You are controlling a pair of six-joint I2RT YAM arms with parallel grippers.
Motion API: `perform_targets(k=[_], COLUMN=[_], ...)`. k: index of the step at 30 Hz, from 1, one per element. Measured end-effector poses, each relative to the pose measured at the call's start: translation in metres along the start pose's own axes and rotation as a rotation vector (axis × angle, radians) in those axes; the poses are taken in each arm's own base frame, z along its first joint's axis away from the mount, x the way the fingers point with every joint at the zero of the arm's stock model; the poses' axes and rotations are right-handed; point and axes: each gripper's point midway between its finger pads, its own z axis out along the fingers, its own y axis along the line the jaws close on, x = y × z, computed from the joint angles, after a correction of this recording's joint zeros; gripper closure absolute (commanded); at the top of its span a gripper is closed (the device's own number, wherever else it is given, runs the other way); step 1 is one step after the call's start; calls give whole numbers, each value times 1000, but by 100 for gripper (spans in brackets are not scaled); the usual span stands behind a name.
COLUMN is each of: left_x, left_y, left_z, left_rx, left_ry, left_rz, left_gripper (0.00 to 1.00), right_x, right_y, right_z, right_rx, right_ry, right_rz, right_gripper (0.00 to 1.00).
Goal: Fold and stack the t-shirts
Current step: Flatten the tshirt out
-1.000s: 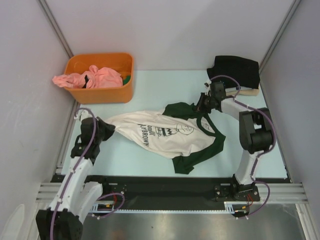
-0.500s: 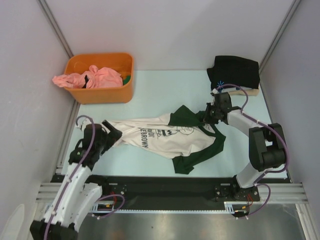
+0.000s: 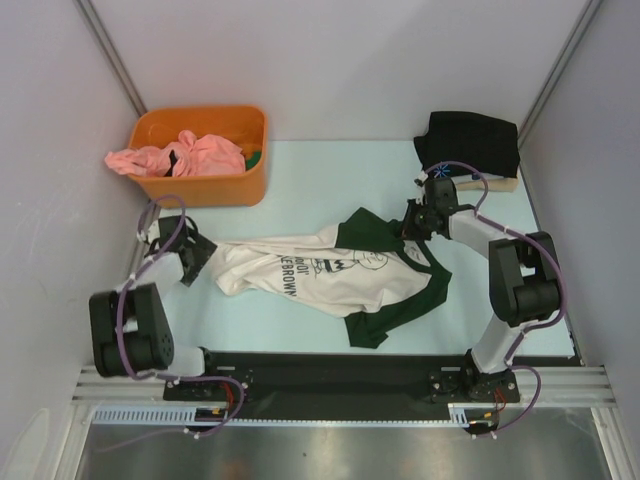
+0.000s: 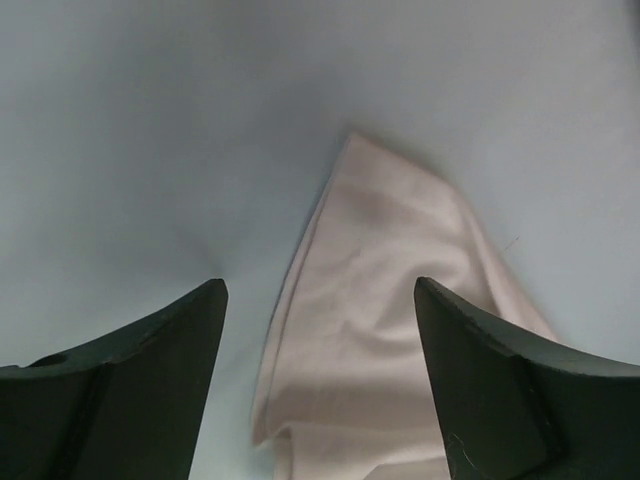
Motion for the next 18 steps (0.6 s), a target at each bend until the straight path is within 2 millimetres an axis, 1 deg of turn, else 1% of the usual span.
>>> perform_targets(k=[2,4,6,7,10,12,15,16,18], left_x=[-7,-16,-22,-24,-26,-27,-26,-25,-22], left_y=[-9,-20,-27,-30,-35,-39,-43,-44,-47], left_z=[14,24,31,33,42,44,46,47,49], left_rx=[-5,8,21,26,36,48,57,60,67], left_ry=[3,-13,-26,-29,-35,-42,-44,-43,-39], left_rz=[1,-2,-5,-6,-9,-15,-17,-15,-18], left_gripper=[20,22,23,26,31,33,42,52,67], right_x=[0,1,0,0,-3,-5,-8,-9,-11], right_y=[1,1,2,3,3,2,-3,-5,-7], right_z=[3,3,3,3,3,3,2,1,0], right_rx=[-11,-14,-21,-23,-31,-35,-33,-33,-33], right_ry=[3,6,5,3,-3,-8,-15,-17,-21], right_rz=[-3,-4,-9,-12,-16,-15,-3,1,8], right_gripper=[100,100,100,100,100,100,100,100,100])
